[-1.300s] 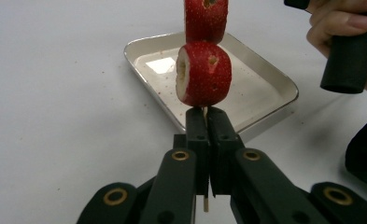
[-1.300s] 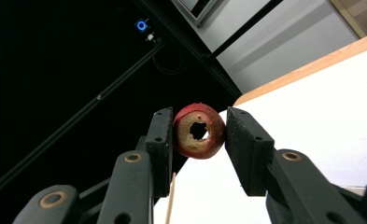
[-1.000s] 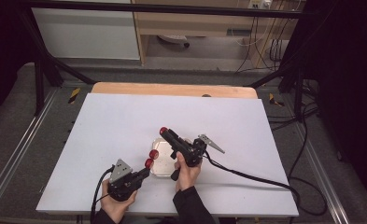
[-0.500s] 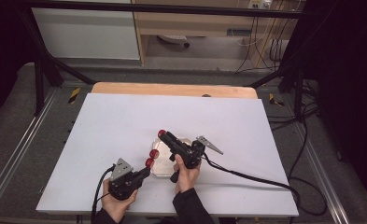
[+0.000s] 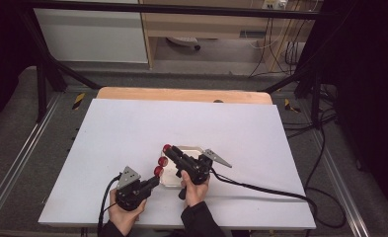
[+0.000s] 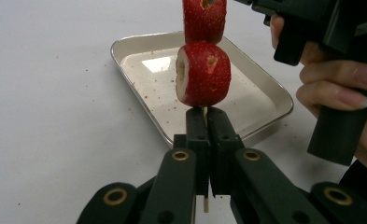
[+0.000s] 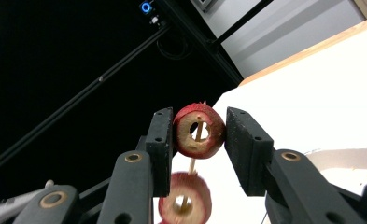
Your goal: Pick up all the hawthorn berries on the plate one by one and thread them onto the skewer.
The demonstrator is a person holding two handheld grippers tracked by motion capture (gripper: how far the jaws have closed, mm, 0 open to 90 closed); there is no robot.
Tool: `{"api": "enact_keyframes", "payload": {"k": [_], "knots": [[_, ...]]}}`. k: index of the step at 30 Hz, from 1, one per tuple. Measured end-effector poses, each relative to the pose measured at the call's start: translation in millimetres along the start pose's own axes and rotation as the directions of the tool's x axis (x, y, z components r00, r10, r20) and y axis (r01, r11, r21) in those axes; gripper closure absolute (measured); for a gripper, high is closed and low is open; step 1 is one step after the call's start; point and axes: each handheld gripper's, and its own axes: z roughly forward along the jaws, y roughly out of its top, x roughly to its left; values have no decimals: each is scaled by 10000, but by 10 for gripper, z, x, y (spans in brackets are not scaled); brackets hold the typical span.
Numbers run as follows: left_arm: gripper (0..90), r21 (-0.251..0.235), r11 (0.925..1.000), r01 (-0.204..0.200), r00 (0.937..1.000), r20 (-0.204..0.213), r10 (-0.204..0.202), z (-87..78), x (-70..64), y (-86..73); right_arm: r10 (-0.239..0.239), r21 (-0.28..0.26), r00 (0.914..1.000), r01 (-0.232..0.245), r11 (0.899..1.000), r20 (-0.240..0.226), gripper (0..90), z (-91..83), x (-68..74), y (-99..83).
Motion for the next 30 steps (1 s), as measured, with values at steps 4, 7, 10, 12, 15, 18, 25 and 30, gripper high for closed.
{"api": "enact_keyframes", "payload": {"k": [4, 7, 10, 12, 15, 18, 25, 30], "knots": [[883, 32, 10000, 80, 10000, -35, -80, 10, 28, 4, -118, 186, 9999, 119, 9998, -48, 633, 19, 36, -38], [883, 111, 9999, 82, 10000, -12, -82, 14, 35, -4, -167, 317, 9999, 168, 9994, -27, 633, 16, 50, -44], [883, 98, 9999, 42, 10000, 43, -43, 16, 42, -14, -411, 502, 9991, 409, 9979, 36, 626, 6, 57, -29], [883, 87, 10000, 14, 10000, 43, -14, 1, 50, -11, -619, 703, 9981, 614, 9956, 51, 586, -15, 78, 4], [883, 111, 9999, -67, 10000, 61, 66, -12, 72, -16, -1170, 962, 9930, 1147, 9887, 179, 530, -58, 121, 76], [883, 155, 9997, -196, 9998, 13, 196, -15, 82, -24, -1727, 1628, 9839, 1633, 9731, 459, 416, -97, 149, 169], [881, 238, 9978, -622, 9980, -56, 623, -31, 105, -31, -2988, 3071, 9510, 2617, 9150, 798, 224, -191, 67, 318], [881, 404, 9944, -973, 9952, -10, 974, -49, 126, -28, -3967, 4264, 9156, 3337, 8407, 658, 101, -269, -13, 411]]}}
